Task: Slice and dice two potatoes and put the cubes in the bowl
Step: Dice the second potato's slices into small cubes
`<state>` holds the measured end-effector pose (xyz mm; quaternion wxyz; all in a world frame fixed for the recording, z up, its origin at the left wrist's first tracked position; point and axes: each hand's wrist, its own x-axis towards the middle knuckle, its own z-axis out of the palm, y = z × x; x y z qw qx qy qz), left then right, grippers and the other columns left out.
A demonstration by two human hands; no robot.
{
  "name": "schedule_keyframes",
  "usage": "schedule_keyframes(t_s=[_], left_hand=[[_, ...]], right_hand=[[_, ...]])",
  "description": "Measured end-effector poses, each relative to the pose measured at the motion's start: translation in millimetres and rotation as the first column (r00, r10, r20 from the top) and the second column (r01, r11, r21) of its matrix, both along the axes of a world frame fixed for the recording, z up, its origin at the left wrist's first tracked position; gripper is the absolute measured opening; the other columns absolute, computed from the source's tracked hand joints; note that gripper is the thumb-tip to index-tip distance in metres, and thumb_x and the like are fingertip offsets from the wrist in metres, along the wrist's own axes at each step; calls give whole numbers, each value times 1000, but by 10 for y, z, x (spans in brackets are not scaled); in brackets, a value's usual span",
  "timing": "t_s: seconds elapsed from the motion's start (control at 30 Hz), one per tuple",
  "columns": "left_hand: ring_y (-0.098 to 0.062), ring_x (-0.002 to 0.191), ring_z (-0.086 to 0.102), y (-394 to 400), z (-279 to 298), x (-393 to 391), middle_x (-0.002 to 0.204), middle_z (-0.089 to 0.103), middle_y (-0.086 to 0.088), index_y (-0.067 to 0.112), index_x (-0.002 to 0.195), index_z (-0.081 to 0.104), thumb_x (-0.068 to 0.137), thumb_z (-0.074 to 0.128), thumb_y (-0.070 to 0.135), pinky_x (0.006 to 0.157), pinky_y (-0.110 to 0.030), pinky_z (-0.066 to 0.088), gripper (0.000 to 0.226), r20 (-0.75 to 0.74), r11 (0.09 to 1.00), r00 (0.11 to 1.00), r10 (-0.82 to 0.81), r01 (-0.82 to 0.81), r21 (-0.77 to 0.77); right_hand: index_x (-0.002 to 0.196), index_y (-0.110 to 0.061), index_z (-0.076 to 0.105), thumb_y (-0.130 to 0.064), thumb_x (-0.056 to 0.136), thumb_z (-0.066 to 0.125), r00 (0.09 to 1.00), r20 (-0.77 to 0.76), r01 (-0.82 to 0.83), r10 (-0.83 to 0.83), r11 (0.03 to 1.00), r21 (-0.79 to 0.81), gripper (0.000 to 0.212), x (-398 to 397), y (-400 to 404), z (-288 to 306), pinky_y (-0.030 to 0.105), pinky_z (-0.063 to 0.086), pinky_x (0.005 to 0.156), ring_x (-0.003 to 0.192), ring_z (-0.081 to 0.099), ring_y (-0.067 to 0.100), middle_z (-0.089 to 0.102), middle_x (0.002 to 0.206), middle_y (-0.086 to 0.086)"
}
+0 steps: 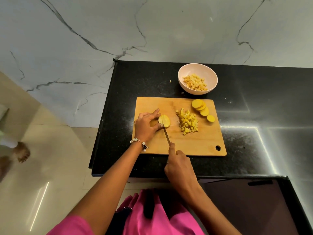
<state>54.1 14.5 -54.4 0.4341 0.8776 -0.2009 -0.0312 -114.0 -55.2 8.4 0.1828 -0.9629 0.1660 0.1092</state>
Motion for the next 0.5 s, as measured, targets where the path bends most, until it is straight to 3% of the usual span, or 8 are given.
schedule_keyframes(t_s=[0.23, 0.5], left_hand=[[-9, 109, 48, 32, 15, 2, 113, 67, 11, 22, 133, 51, 74, 76, 18, 90, -14, 32, 65, -66, 999, 998, 22, -25, -44], [-10, 104, 50, 15, 2, -6, 104, 70, 12, 23, 132, 53, 75, 76, 20, 86, -16, 33, 61, -34, 997, 997, 63, -64, -42]], right_hand=[[150, -4, 11, -8, 93, 34, 996, 90, 22, -23, 1000, 13, 61, 342, -73, 31, 35, 37, 73, 95, 54, 35, 54, 112, 21], [149, -3, 14, -7, 93, 35, 991, 131, 19, -18, 1000, -7, 60, 479, -56, -39, 34, 31, 66, 90, 55, 36, 56, 108, 22]])
